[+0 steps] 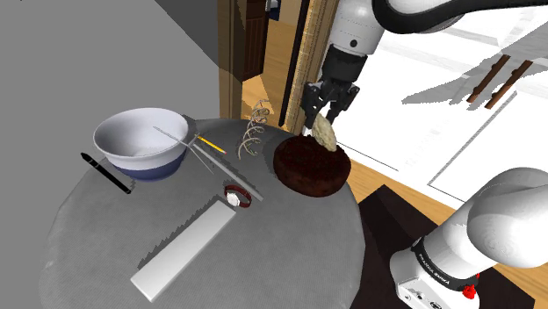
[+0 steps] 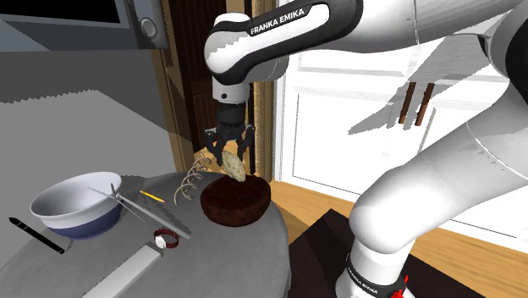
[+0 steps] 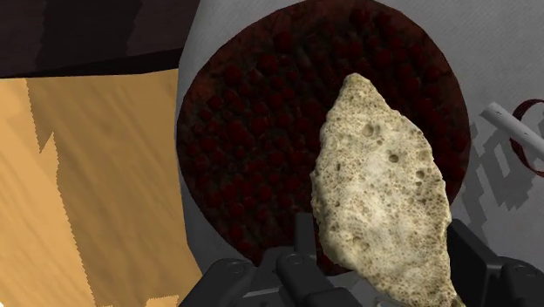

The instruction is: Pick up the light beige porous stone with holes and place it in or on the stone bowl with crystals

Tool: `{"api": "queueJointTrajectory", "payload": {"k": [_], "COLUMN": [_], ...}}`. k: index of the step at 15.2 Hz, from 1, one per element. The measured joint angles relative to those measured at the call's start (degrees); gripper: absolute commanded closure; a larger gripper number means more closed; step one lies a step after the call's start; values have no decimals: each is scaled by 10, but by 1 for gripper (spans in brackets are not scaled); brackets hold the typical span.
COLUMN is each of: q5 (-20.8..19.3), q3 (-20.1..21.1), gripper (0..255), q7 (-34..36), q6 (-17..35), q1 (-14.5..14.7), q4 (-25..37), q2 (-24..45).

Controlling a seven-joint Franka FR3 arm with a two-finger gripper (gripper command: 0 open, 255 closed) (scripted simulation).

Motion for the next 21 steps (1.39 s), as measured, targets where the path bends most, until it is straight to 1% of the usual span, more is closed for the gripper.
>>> {"api": "queueJointTrajectory", "payload": {"k": [3, 12, 19, 20, 21], "q5": [3, 12, 13, 13, 13], "q3": [-2, 8, 9, 9, 9], "gripper": [255, 255, 255, 0, 0], "q7": [-9, -17, -18, -18, -18], "q6": [20, 95, 105, 105, 105], "q1": [1, 3, 3, 4, 4], "q4": [-28, -83, -89, -90, -91], "q2": [-7, 13, 15, 15, 15]}}
